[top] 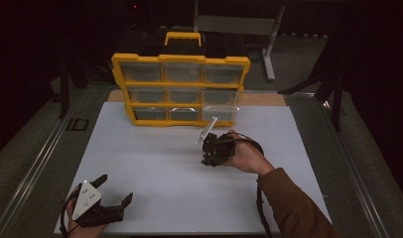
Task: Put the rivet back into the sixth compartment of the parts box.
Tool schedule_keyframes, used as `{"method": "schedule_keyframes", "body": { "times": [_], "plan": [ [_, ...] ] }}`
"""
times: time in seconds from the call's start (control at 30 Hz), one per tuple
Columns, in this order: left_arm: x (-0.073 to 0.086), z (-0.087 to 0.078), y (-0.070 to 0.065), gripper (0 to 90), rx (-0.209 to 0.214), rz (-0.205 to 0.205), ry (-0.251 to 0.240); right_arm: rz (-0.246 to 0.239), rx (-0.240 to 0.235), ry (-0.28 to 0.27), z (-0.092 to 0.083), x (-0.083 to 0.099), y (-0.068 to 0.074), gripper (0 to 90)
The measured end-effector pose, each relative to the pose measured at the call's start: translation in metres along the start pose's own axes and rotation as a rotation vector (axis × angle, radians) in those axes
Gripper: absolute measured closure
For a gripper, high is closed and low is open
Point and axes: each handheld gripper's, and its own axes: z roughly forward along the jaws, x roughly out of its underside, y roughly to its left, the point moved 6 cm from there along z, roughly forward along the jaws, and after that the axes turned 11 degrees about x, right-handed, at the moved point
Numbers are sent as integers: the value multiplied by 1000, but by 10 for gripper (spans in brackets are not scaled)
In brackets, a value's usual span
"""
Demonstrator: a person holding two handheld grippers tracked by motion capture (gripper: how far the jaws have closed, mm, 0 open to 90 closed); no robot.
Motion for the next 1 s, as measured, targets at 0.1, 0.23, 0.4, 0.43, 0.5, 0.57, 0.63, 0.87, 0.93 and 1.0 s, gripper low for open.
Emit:
{"method": "schedule_keyframes", "body": {
  "times": [0.1, 0.23, 0.4, 0.43, 0.5, 0.57, 0.63, 0.87, 0.93, 1.0],
  "plan": [
    [0, 0, 0, 31, 0, -1, 0, 19, 20, -23, -11, -12, -12, 747],
    [0, 0, 0, 31, 0, -2, -3, 56, 43, -63, -25, -28, -34, 748],
    [0, 0, 0, 31, 1, -1, 0, 118, 50, -123, -40, -45, -59, 748],
    [0, 0, 0, 31, 1, -1, -1, 138, 58, -131, -44, -49, -64, 748],
    [0, 0, 0, 31, 0, -2, -2, 164, 72, -150, -50, -53, -72, 748],
    [0, 0, 0, 31, 1, -3, -2, 196, 92, -177, -58, -56, -83, 748],
    [0, 0, 0, 31, 0, -4, -3, 239, 121, -204, -67, -57, -94, 749],
    [1, 0, 0, 31, -1, -2, 2, 373, 299, -169, -77, -44, -133, 749],
    [1, 0, 0, 31, -1, -2, 2, 407, 322, -155, -74, -38, -141, 749],
    [1, 0, 1, 31, -2, -3, 3, 415, 325, -153, -74, -37, -142, 748]
  ]
}}
